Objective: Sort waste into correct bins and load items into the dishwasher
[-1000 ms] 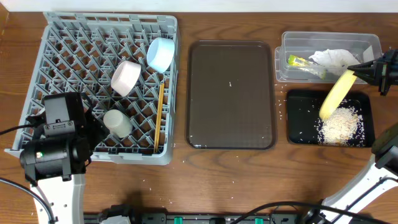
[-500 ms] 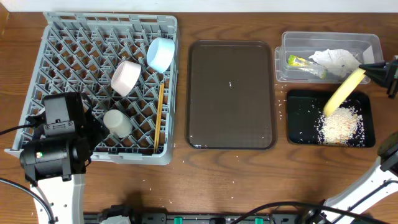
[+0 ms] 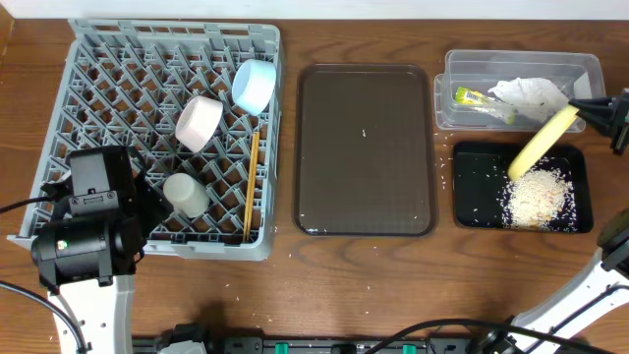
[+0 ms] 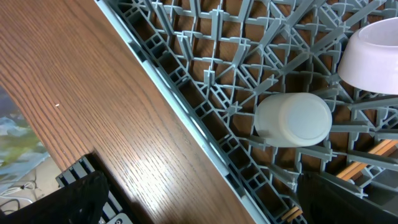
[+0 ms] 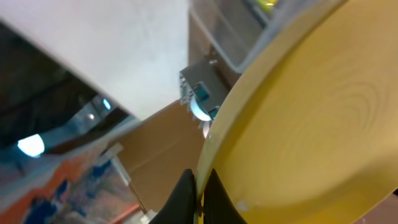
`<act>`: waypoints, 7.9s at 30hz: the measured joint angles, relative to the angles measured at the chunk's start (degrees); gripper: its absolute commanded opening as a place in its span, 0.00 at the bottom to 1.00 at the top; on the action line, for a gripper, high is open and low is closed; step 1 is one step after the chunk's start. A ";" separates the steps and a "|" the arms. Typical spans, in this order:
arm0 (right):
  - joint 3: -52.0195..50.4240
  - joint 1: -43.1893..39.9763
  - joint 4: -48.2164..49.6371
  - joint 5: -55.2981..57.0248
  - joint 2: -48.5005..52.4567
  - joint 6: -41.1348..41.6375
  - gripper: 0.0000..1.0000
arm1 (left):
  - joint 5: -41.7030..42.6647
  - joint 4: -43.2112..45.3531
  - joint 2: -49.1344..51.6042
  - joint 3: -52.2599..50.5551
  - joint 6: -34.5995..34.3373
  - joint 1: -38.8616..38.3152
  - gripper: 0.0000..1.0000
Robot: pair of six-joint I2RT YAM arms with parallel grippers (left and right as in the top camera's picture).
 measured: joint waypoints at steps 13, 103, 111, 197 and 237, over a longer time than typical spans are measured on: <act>-0.83 -2.25 0.00 2.69 -1.07 -0.02 0.01 | -0.02 0.02 0.00 0.00 0.00 0.00 0.98; -1.51 81.72 62.45 29.79 -3.89 39.15 0.69 | -0.02 0.00 0.00 0.00 0.00 0.00 0.98; -1.55 74.53 53.05 30.69 -11.50 32.17 0.95 | -0.02 0.04 0.00 0.00 0.00 0.00 0.98; -9.44 20.22 0.13 59.25 -41.48 1.31 0.99 | 0.00 0.02 0.00 0.00 0.00 0.02 0.98; -94.40 33.42 79.80 54.69 -104.48 -0.63 0.99 | -0.02 0.02 0.00 0.11 0.00 0.02 0.98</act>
